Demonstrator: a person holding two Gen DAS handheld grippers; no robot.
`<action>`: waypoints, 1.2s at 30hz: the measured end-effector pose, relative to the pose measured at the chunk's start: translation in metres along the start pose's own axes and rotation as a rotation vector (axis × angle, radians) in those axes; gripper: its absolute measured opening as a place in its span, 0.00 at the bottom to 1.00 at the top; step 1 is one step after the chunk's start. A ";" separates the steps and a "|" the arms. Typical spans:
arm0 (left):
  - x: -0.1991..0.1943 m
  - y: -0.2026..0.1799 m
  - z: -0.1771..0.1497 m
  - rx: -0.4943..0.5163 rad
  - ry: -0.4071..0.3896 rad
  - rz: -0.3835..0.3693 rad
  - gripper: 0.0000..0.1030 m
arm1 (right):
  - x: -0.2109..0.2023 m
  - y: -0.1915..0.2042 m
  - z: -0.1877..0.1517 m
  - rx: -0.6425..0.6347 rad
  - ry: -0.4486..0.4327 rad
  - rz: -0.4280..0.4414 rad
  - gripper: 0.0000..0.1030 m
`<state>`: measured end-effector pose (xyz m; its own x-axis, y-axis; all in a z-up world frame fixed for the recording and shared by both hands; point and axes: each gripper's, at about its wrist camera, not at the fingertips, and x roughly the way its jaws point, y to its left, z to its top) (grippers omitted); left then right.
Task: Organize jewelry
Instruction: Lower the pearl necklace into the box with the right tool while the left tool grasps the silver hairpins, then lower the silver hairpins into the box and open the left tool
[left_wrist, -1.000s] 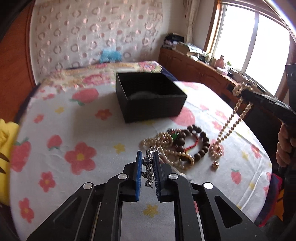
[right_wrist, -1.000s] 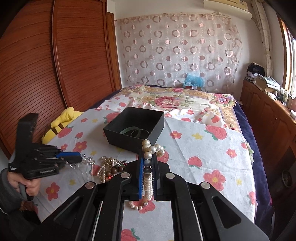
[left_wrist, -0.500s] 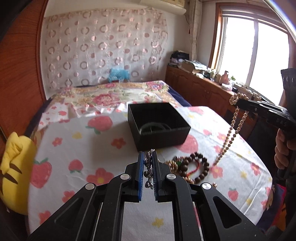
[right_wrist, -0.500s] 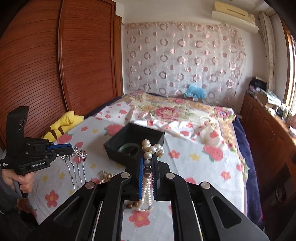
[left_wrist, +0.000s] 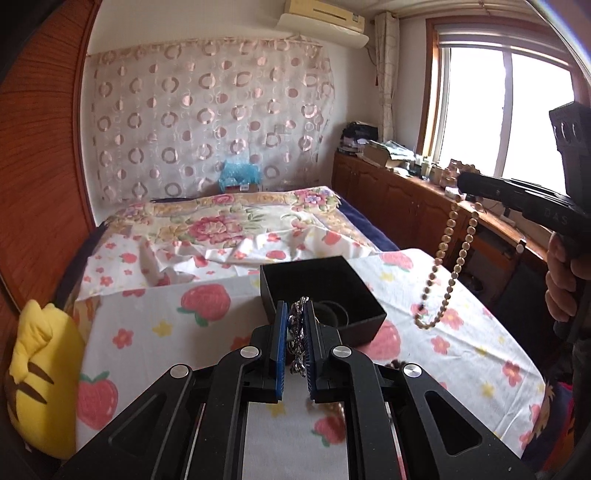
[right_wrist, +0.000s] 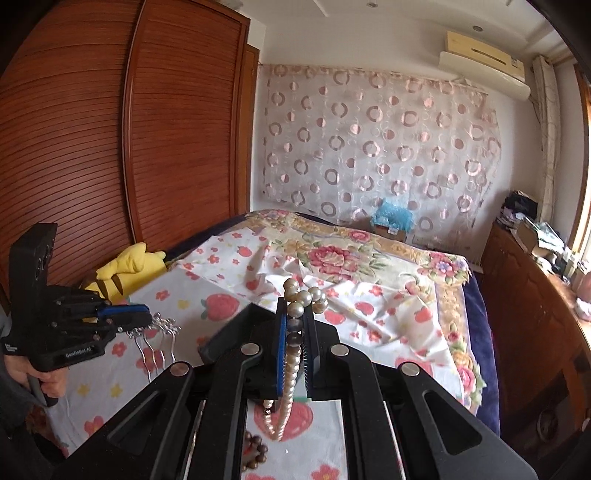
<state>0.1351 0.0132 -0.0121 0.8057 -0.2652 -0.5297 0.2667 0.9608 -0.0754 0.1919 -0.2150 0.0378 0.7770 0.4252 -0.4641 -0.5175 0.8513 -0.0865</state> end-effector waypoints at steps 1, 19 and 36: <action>0.002 0.000 0.003 0.002 -0.001 0.000 0.07 | 0.002 0.000 0.004 -0.005 -0.003 0.004 0.08; 0.047 0.006 0.033 0.005 0.017 -0.003 0.07 | 0.096 -0.005 0.010 -0.023 0.074 0.091 0.08; 0.090 0.011 0.036 -0.002 0.072 -0.003 0.07 | 0.120 -0.011 -0.031 0.030 0.145 0.115 0.19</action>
<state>0.2293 -0.0032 -0.0299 0.7645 -0.2616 -0.5891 0.2681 0.9602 -0.0785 0.2798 -0.1824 -0.0446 0.6521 0.4735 -0.5921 -0.5878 0.8090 -0.0003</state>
